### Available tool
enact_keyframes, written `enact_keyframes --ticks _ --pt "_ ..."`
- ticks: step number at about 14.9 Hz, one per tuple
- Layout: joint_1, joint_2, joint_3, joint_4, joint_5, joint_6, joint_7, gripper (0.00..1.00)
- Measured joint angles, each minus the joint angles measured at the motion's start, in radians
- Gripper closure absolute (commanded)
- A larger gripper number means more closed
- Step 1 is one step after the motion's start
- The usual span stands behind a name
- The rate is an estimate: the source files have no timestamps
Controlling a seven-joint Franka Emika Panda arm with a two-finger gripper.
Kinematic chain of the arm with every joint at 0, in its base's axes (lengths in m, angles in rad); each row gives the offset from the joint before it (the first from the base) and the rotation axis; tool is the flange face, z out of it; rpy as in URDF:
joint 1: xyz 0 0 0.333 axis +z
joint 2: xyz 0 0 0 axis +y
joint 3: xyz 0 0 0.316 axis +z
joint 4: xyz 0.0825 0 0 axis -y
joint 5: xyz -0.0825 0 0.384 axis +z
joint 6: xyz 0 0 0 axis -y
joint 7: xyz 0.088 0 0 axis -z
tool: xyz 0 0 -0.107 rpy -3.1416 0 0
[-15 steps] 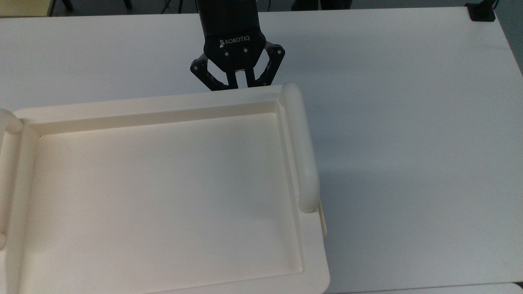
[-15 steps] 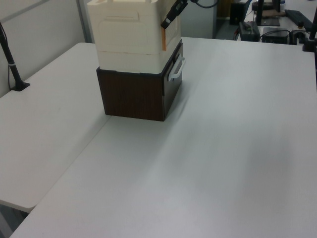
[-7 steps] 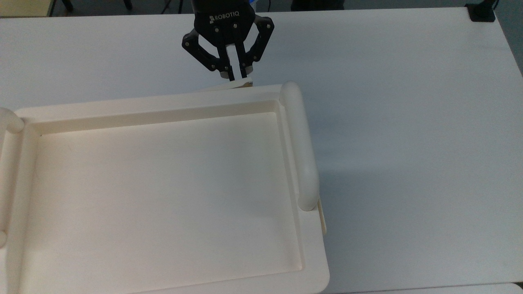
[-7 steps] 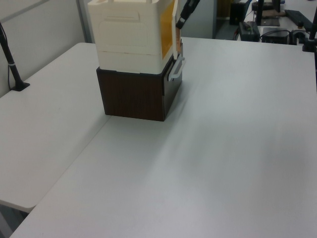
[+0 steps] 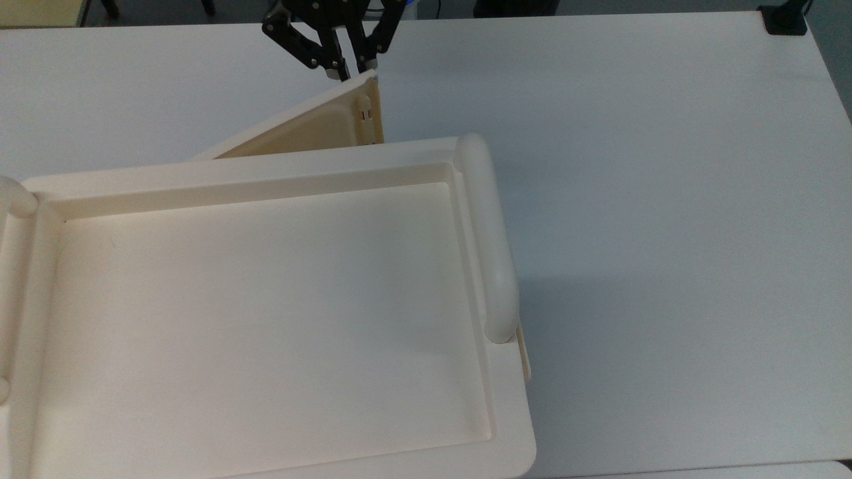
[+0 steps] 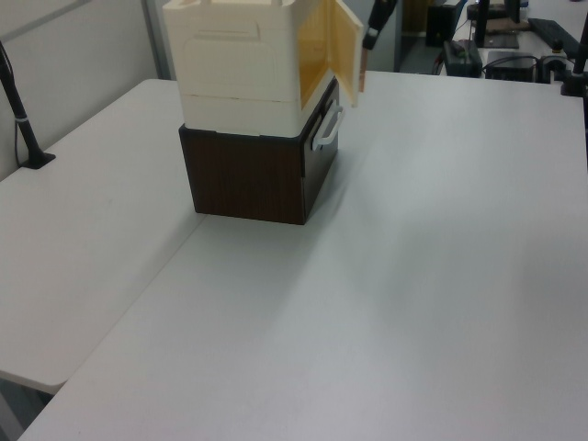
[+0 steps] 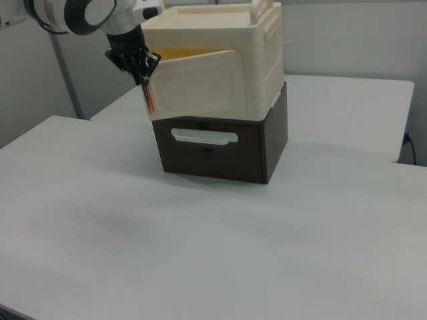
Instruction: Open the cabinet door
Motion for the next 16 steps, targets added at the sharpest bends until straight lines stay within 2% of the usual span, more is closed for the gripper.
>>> enact_keyframes --ticks 1,2,5,10,11,14,16 --pt "-0.020 -0.017 0.001 -0.016 0.000 -0.030 -0.002 0.39" --pt "-0.047 -0.036 0.000 -0.034 0.000 -0.060 -0.012 0.27" --pt "-0.161 -0.081 -0.005 -0.086 -0.003 -0.161 -0.100 0.15" --pt "-0.275 -0.099 -0.023 -0.092 -0.008 -0.257 -0.226 0.09" --pt "-0.295 -0.108 -0.028 -0.092 -0.021 -0.263 -0.249 0.00" --pt "-0.321 -0.150 -0.046 -0.090 -0.103 -0.278 -0.271 0.00" --pt "-0.328 -0.179 -0.055 -0.084 -0.121 -0.298 -0.271 0.00"
